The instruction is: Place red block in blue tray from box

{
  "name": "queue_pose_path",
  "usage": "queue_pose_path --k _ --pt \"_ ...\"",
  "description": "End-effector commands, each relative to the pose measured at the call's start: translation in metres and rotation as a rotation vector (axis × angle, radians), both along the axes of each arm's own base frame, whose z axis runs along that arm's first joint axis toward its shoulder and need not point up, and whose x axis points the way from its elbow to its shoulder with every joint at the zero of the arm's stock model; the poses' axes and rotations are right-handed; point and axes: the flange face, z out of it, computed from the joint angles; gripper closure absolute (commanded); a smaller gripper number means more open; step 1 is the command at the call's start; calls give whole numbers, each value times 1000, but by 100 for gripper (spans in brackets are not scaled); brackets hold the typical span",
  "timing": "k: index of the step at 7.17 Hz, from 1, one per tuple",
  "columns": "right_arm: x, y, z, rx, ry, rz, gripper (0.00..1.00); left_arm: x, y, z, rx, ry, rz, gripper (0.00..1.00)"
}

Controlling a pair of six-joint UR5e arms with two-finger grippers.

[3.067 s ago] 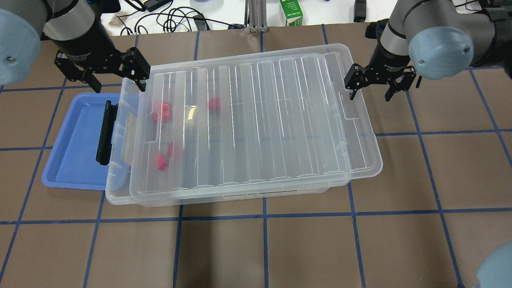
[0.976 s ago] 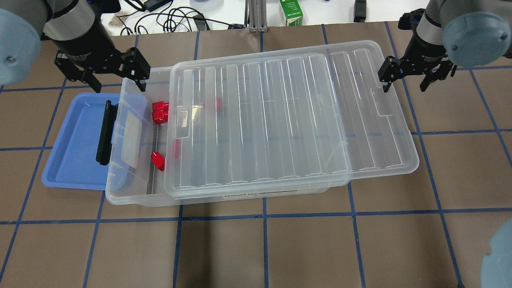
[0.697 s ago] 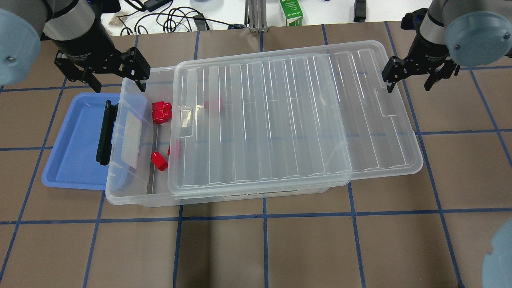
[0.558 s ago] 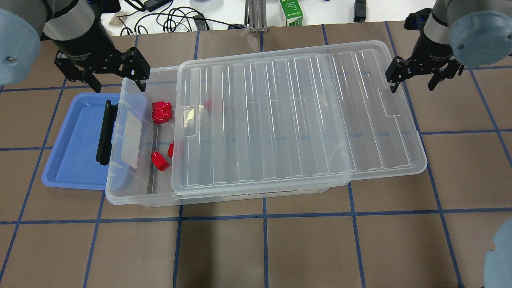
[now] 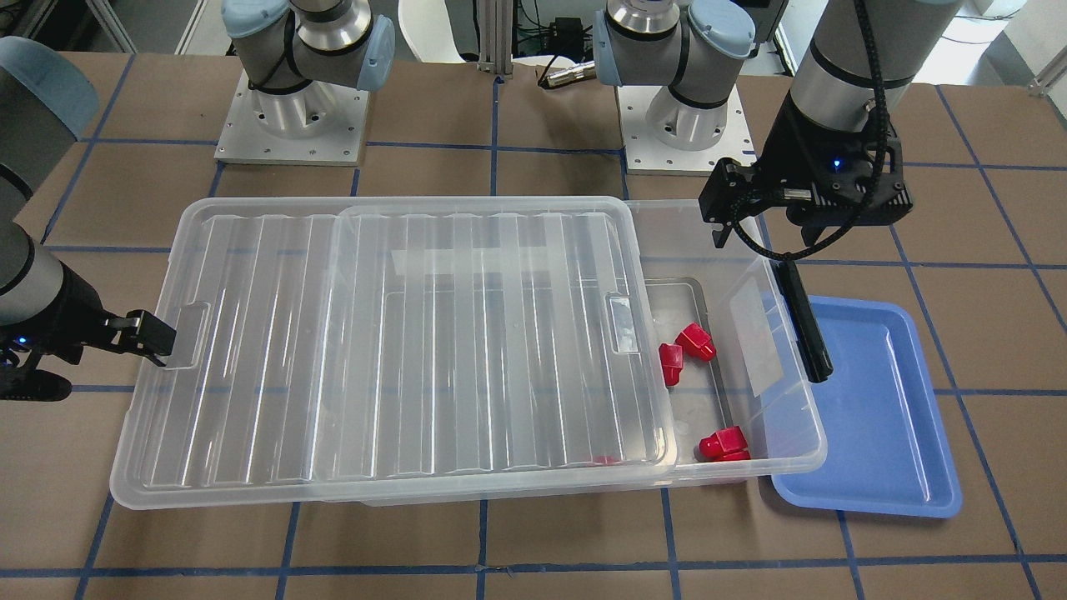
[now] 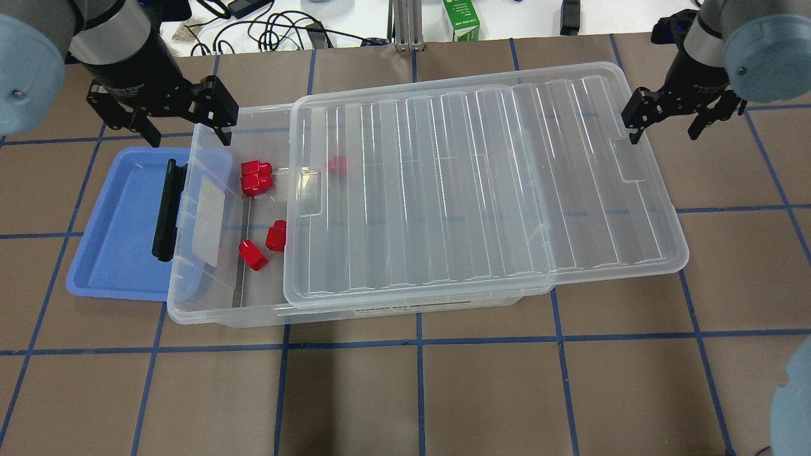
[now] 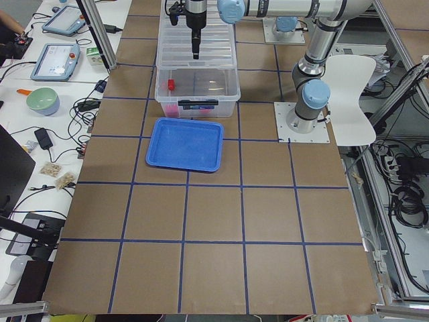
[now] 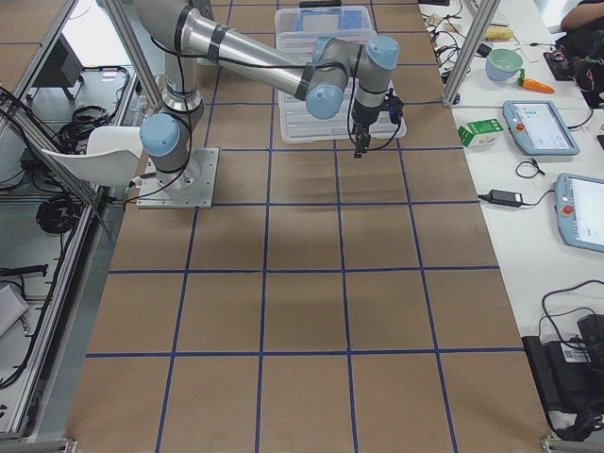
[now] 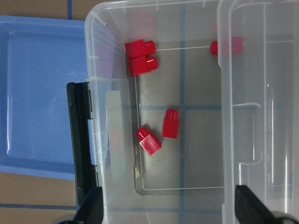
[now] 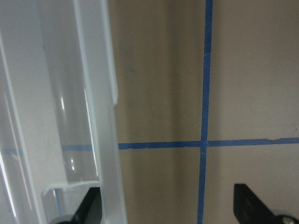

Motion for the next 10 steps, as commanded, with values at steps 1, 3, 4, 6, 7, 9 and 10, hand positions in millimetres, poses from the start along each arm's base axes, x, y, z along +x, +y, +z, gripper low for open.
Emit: queue_pose_path --k 1,3,4,6,7,9,10 --pt "-5 0 -1 8 16 30 0 0 0 0 1 0 0 0" --pt "-16 -1 -4 16 17 18 0 -8 10 -21 39 7 -26 0" --pt "-20 0 -3 19 23 25 0 -7 11 -27 32 9 -26 0" --pt "-21 1 -2 21 24 25 0 -7 10 -30 25 9 -57 0" --pt "-23 2 0 23 39 29 0 -7 9 -28 22 7 -55 0" --pt "-23 3 2 24 49 29 0 -4 10 -27 19 9 -52 0" --pt "-21 3 2 25 41 30 0 -2 8 -29 24 11 -52 0"
